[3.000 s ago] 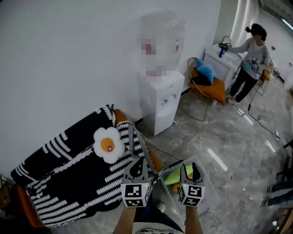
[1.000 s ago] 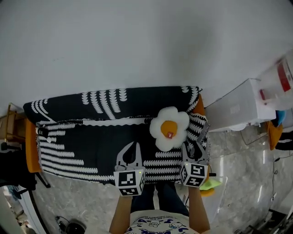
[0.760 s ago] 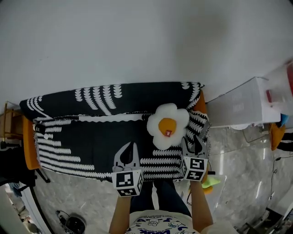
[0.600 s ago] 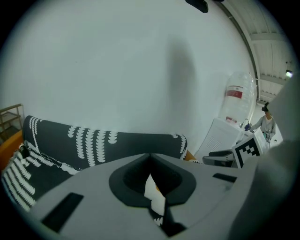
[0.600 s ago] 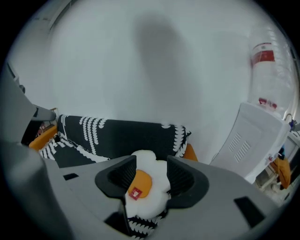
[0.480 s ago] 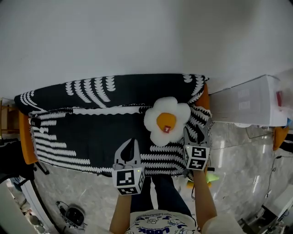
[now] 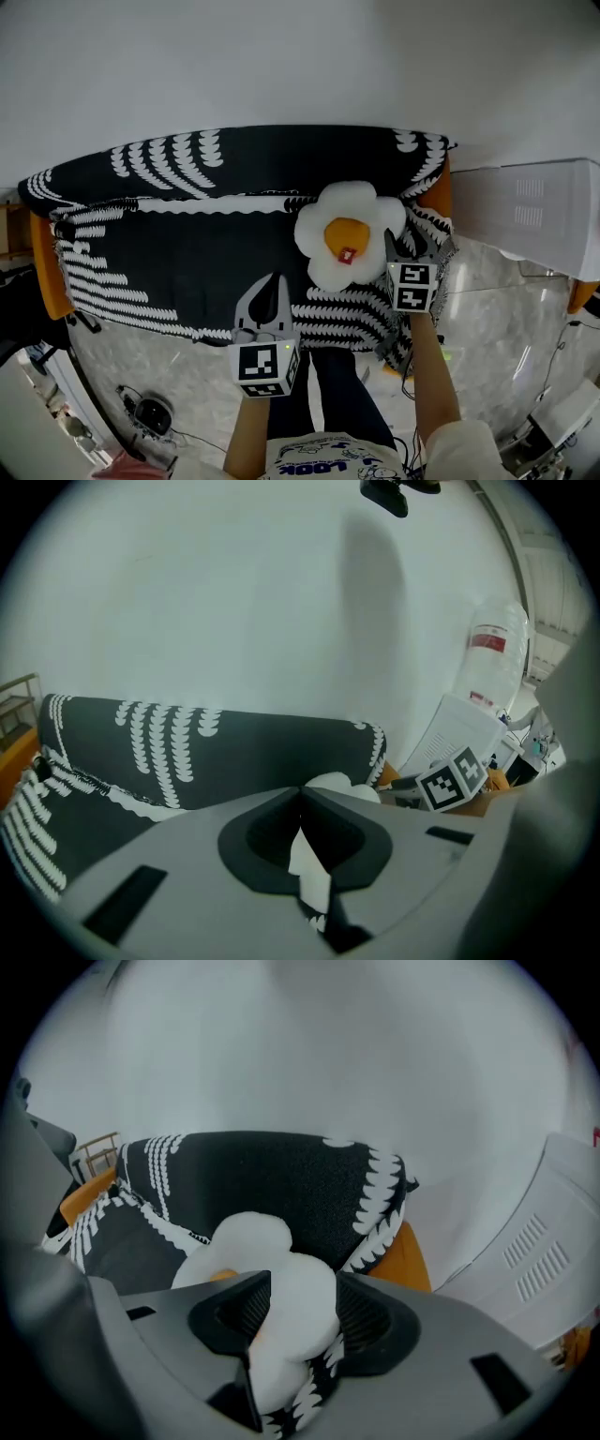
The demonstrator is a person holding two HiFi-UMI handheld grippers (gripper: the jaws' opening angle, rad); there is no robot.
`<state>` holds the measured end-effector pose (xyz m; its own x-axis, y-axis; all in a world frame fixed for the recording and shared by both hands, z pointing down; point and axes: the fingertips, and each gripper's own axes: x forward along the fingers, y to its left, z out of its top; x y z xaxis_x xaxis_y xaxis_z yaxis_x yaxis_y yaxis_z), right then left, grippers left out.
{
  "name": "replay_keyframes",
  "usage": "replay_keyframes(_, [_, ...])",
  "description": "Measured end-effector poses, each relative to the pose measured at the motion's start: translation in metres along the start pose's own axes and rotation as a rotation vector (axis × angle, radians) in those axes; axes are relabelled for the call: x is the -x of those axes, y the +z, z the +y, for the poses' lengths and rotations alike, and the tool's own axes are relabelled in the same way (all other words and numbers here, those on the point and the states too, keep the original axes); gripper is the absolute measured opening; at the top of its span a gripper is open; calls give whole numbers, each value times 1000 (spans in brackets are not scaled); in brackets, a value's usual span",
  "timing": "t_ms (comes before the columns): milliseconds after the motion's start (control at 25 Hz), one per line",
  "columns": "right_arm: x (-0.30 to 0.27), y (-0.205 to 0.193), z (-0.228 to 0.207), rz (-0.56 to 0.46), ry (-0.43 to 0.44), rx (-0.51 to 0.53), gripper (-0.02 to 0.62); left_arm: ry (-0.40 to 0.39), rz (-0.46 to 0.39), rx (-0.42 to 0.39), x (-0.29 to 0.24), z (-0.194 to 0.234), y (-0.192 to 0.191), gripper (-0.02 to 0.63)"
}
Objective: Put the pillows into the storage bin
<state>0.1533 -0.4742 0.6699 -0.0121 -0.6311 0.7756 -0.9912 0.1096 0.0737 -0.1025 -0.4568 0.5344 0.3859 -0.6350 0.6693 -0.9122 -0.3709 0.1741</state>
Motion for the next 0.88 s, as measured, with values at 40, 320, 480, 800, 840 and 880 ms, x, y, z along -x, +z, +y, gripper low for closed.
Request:
replay_keyframes(40, [-9, -5, -2, 15, 6, 9, 233, 3, 8, 2, -4, 0, -4, 14])
replay_keyframes(320, [-57, -38, -11, 161, 33, 25, 275, 2, 53, 13, -18, -1, -26, 14])
replay_keyframes(480, [-77, -50, -13, 215, 55, 27, 284, -1, 70, 22, -21, -4, -35, 14])
replay_keyframes(800, [-93, -53, -2, 279, 64, 100, 240, -7, 89, 33, -24, -4, -46, 14])
replay_keyframes(840, [-94, -54, -1, 280, 68, 102, 225, -6, 87, 34, -24, -4, -46, 14])
replay_keyframes(880, [-93, -53, 0, 277, 71, 97, 206, -3, 84, 35, -23, -3, -46, 14])
